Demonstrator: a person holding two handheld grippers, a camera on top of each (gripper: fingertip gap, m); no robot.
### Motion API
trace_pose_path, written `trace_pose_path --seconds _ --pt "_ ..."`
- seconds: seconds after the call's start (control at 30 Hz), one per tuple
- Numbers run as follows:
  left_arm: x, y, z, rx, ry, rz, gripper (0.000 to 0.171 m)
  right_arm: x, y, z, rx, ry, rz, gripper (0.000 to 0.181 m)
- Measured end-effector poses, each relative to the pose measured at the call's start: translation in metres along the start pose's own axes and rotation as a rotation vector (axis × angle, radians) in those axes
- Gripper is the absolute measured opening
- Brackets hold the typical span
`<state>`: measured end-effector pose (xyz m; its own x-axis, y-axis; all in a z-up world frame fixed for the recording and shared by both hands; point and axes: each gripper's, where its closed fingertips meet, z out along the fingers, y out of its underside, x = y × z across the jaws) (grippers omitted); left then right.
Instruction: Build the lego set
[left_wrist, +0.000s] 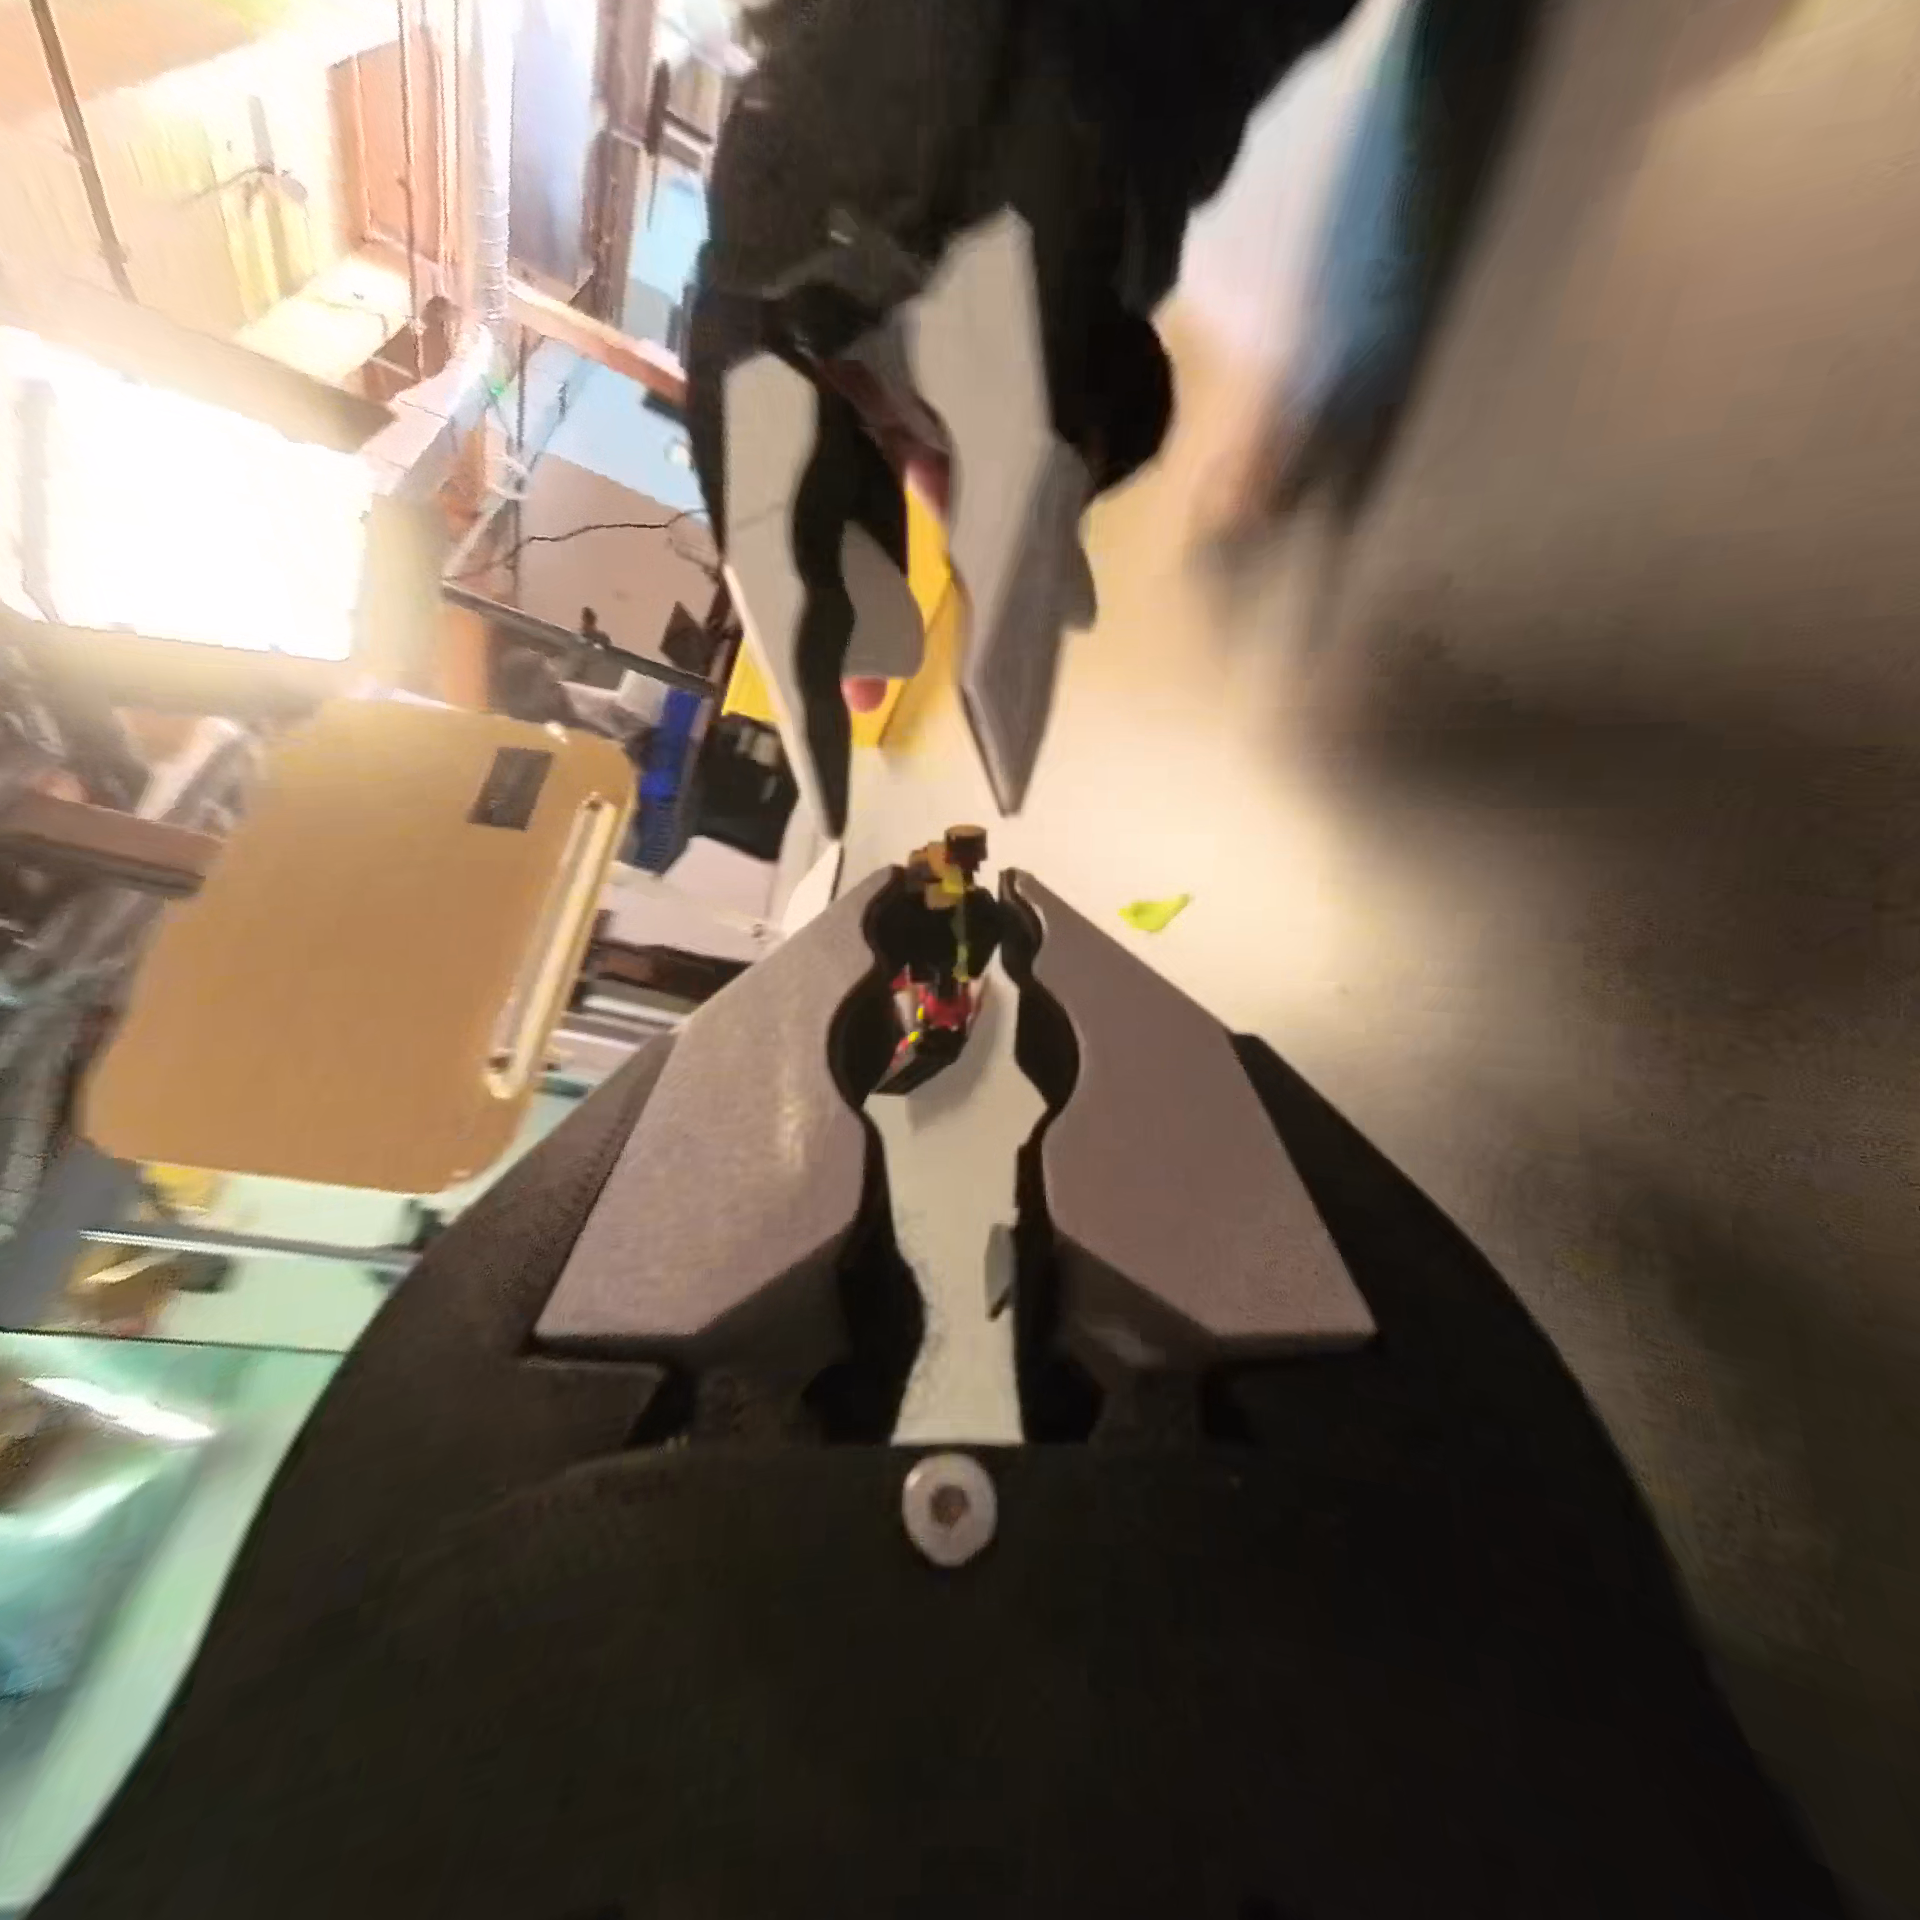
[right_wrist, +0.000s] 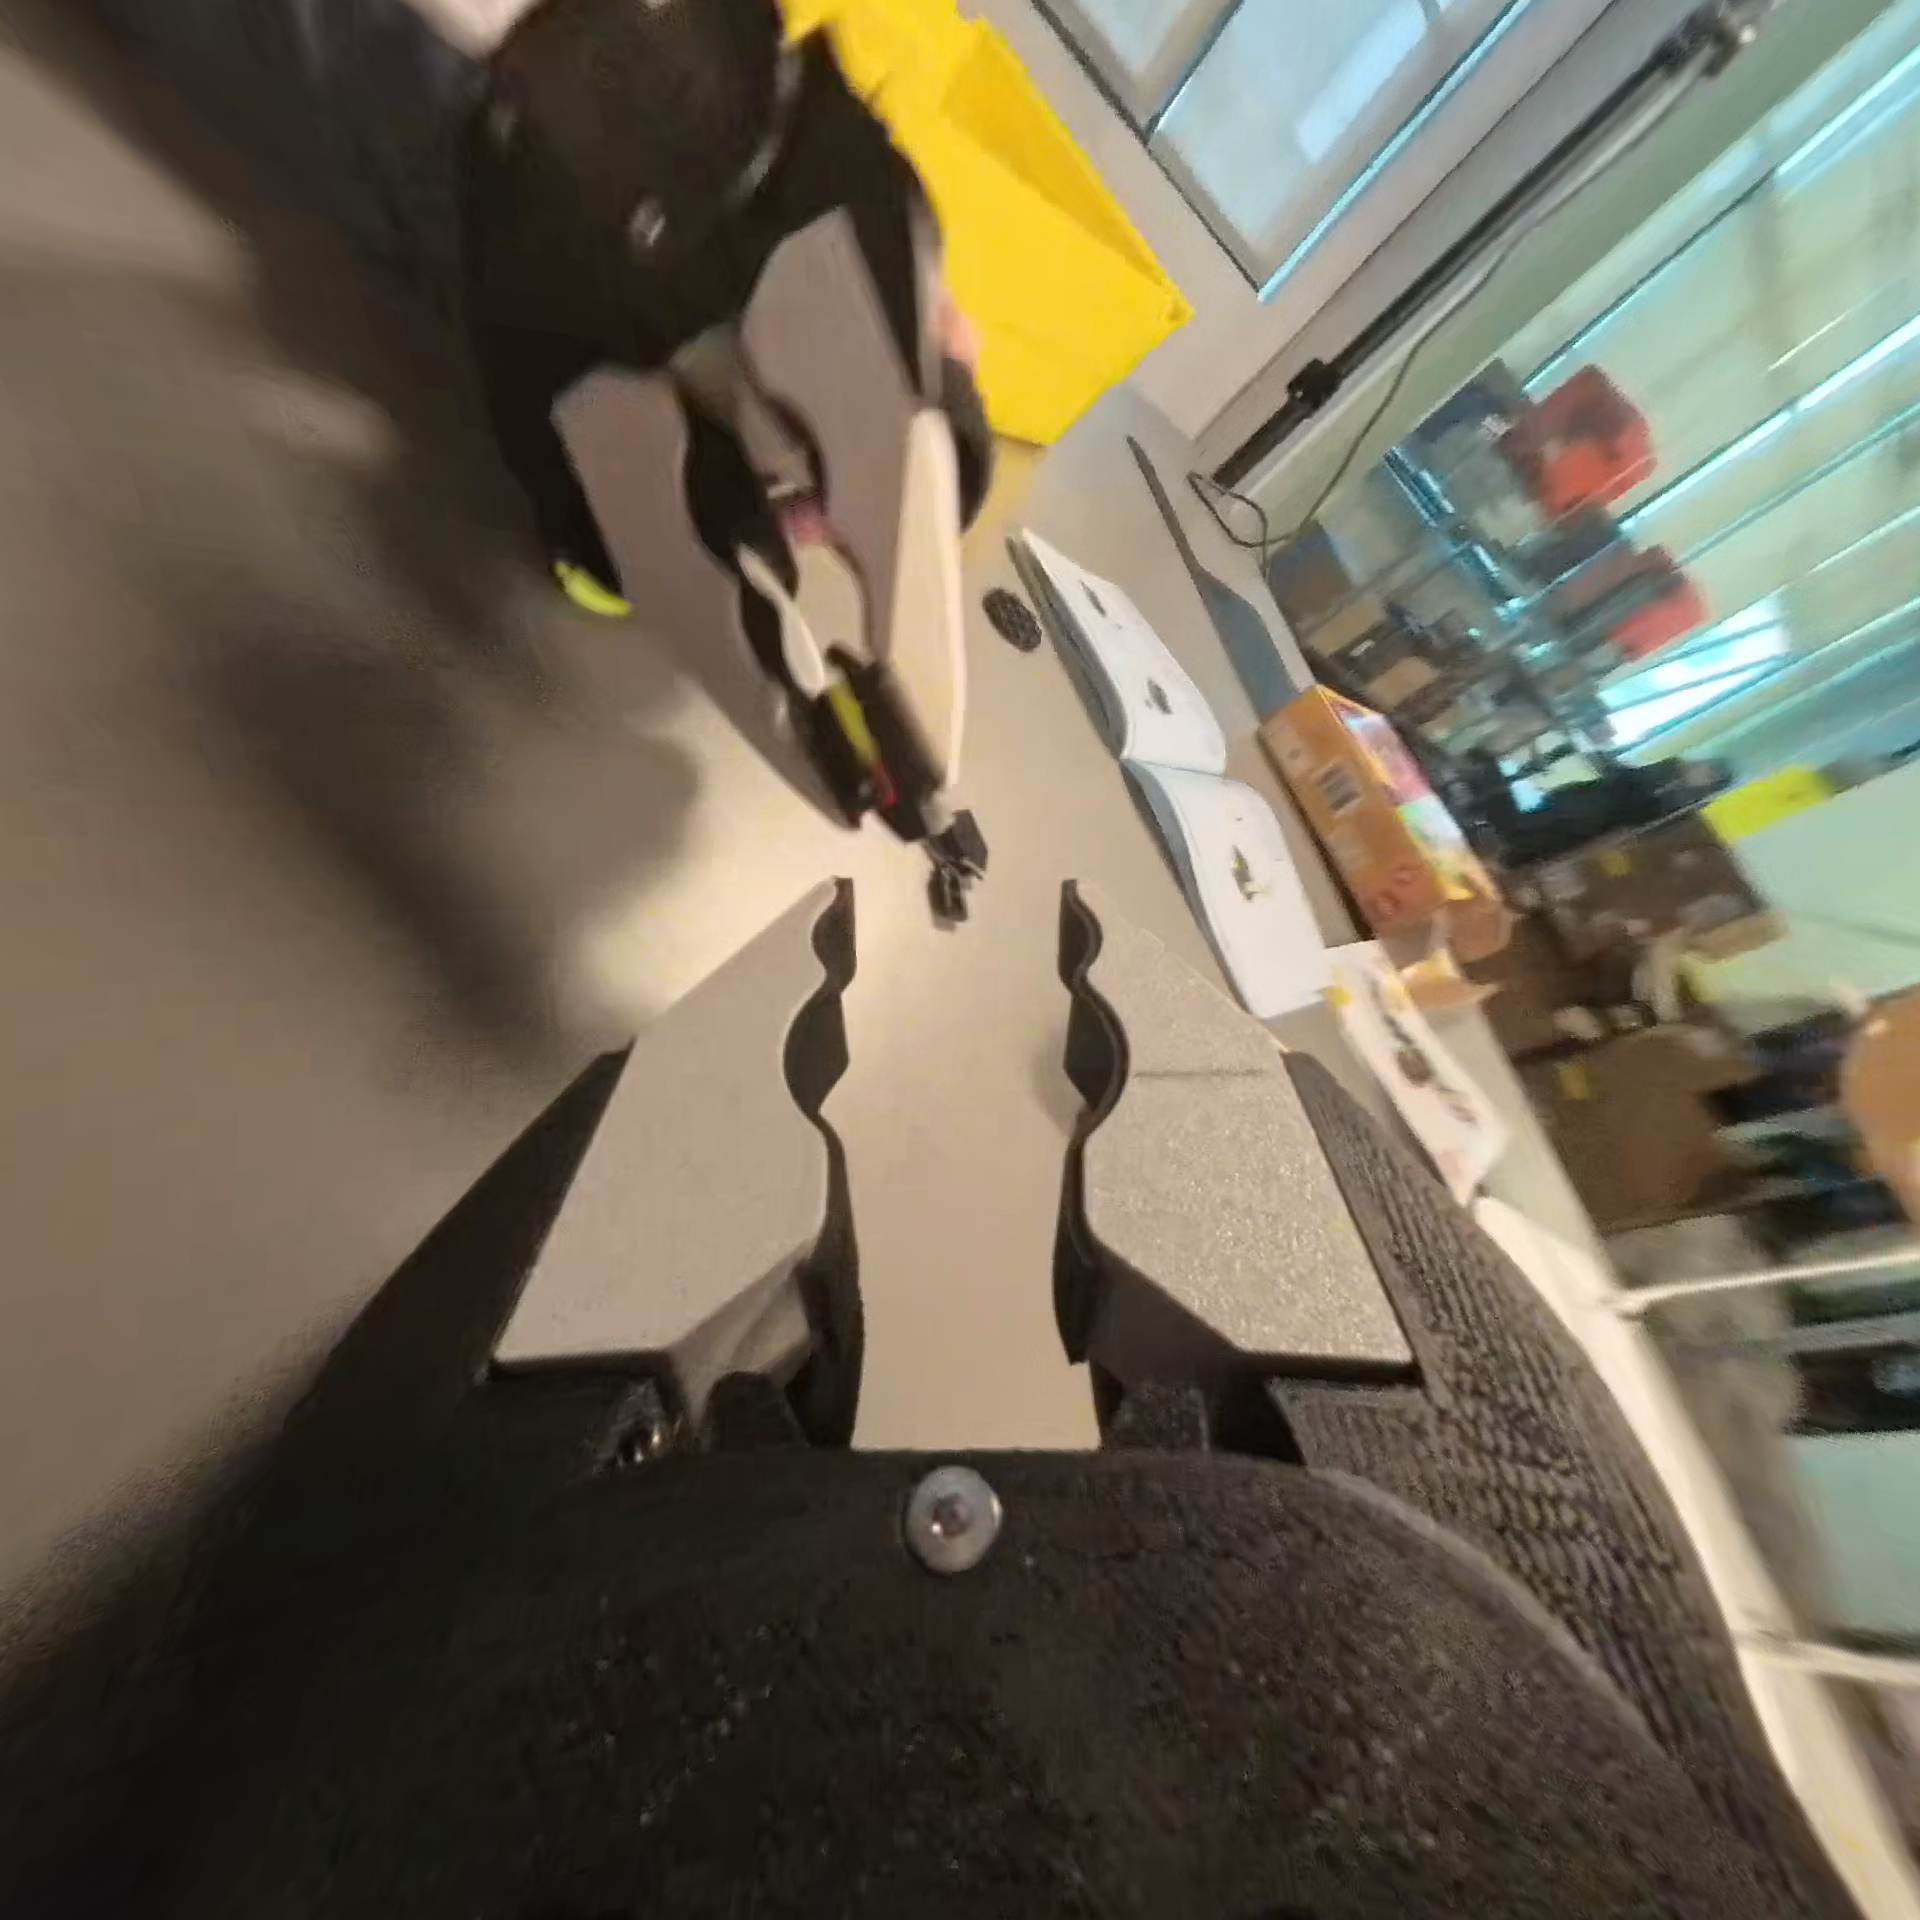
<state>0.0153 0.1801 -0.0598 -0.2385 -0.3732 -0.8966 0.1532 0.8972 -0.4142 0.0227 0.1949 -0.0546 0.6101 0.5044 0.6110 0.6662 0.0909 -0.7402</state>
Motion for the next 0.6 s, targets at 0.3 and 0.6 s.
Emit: trace_pose_path --seconds 0.3,0.6 --pt "-0.012 -0.005 -0.010 0.150 0.113 -0.400 0.016 -0.002 -0.003 0.025 -0.189 0.032 -0.154 0.023" --pt "-0.001 -0.005 -0.008 0.130 0.141 -0.320 0.015 -0.009 0.002 0.027 -0.242 0.027 -0.287 0.011"
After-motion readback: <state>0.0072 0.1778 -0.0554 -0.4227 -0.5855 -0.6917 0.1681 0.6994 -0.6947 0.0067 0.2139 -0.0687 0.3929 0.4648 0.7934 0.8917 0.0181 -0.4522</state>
